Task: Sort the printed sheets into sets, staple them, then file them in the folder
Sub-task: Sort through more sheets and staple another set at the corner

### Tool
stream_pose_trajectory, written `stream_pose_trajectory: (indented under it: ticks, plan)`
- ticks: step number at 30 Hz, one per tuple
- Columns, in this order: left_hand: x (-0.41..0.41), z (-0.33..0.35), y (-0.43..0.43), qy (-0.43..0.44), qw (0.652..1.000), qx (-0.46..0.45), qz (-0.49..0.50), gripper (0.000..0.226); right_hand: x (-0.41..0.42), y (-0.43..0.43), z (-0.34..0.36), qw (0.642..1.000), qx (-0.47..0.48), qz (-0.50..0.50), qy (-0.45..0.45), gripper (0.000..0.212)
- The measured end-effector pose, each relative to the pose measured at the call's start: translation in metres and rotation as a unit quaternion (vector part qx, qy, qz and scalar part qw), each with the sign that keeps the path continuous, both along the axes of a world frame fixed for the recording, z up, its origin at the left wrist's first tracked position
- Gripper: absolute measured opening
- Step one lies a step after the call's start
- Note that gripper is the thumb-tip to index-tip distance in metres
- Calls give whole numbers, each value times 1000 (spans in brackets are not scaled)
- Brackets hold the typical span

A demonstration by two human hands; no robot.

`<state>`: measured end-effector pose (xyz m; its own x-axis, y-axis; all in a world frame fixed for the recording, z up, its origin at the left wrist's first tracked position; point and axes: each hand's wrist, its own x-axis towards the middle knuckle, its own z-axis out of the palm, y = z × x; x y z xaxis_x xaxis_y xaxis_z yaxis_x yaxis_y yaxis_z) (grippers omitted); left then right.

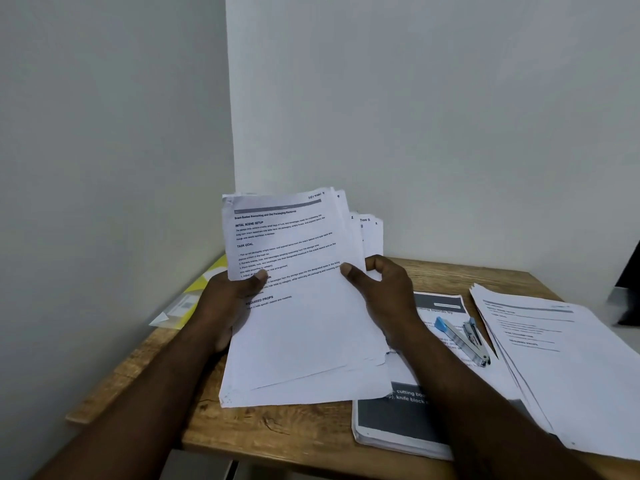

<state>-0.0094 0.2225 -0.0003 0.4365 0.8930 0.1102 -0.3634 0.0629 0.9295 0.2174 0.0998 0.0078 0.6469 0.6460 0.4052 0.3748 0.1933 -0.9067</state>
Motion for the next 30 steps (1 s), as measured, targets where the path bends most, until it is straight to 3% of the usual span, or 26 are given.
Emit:
stream_pose_trajectory:
  ticks: [6,25,28,30]
  plan:
    - [1,3,-3,-28,1000,-3,5,24,8,2,3,997,15,49,53,23]
    - [0,3,-2,-41,999,-4,11,27,4,-5,9,998,46,-2,40,23]
    - [0,0,3,-48,999,-2,14,31,6,-5,11,995,71,25,65,15]
    - [0,-1,4,-49,999,-2,20,30,7,-6,12,993,86,48,62,23]
